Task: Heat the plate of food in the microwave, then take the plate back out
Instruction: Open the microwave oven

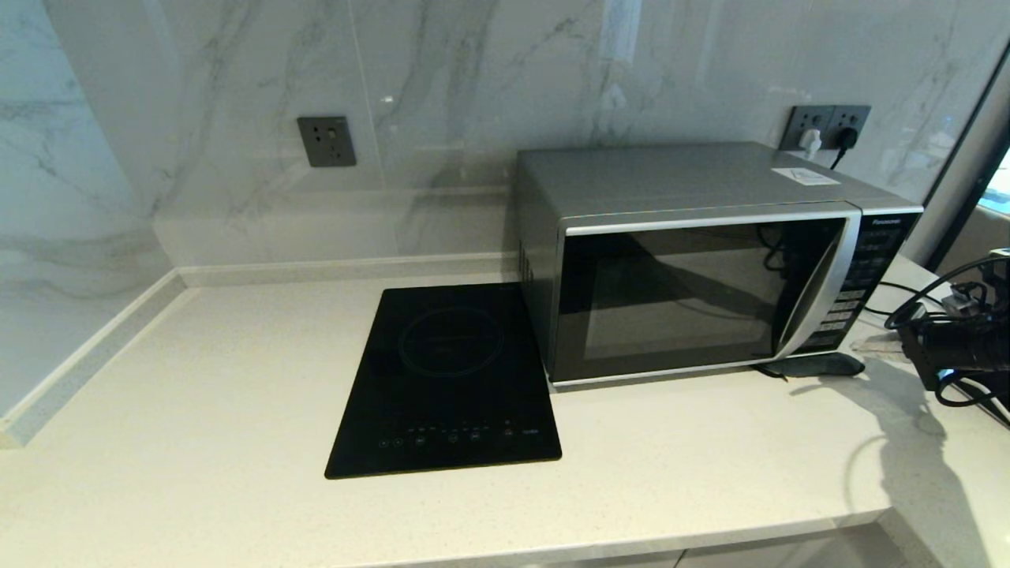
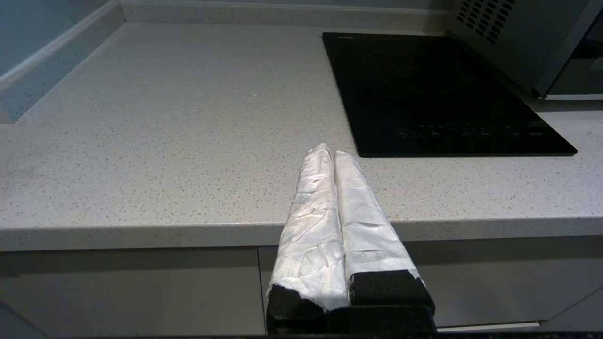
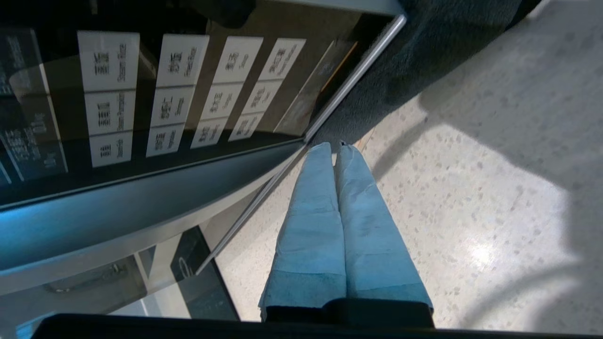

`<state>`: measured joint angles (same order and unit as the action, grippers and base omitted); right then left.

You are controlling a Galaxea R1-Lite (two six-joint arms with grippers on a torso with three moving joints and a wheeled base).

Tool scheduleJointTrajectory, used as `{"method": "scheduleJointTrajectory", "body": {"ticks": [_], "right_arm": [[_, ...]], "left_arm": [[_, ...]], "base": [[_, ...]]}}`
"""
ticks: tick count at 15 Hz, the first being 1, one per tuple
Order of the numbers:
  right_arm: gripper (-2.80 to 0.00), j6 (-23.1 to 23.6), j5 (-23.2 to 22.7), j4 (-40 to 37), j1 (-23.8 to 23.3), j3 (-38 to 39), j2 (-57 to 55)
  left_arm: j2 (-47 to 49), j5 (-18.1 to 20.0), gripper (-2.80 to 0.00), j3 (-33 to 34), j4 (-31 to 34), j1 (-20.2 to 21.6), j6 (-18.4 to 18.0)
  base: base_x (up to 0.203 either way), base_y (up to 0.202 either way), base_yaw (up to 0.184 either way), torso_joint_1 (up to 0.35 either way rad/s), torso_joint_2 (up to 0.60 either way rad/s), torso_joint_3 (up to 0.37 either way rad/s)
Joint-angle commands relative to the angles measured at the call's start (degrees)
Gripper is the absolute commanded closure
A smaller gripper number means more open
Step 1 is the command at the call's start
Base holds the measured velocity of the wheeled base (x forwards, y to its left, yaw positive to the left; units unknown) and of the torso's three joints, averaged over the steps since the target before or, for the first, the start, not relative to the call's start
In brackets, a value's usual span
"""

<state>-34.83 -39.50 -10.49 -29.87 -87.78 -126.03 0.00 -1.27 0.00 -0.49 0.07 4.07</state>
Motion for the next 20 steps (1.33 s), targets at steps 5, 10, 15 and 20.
{"method": "scheduleJointTrajectory", "body": {"ticks": [5,10,15,20], "right_arm": [[0.00,-0.2,0.2,2.5,0.6,0.2,-2.4],[0.00,-0.3,0.6,4.7,1.8,-0.5,-4.1],[0.00,-0.7,0.7,5.4,3.1,-2.6,-5.5],[0.00,-0.9,1.8,8.2,3.7,-4.3,-7.5]], "left_arm": [[0.1,-0.1,0.00,0.0,0.0,0.0,0.1],[0.1,-0.1,0.00,0.0,0.0,0.0,0.1],[0.1,-0.1,0.00,0.0,0.0,0.0,0.1],[0.1,-0.1,0.00,0.0,0.0,0.0,0.1]], "base": [[0.000,0.000,0.000,0.000,0.00,0.000],[0.000,0.000,0.000,0.000,0.00,0.000],[0.000,0.000,0.000,0.000,0.00,0.000],[0.000,0.000,0.000,0.000,0.00,0.000]]}}
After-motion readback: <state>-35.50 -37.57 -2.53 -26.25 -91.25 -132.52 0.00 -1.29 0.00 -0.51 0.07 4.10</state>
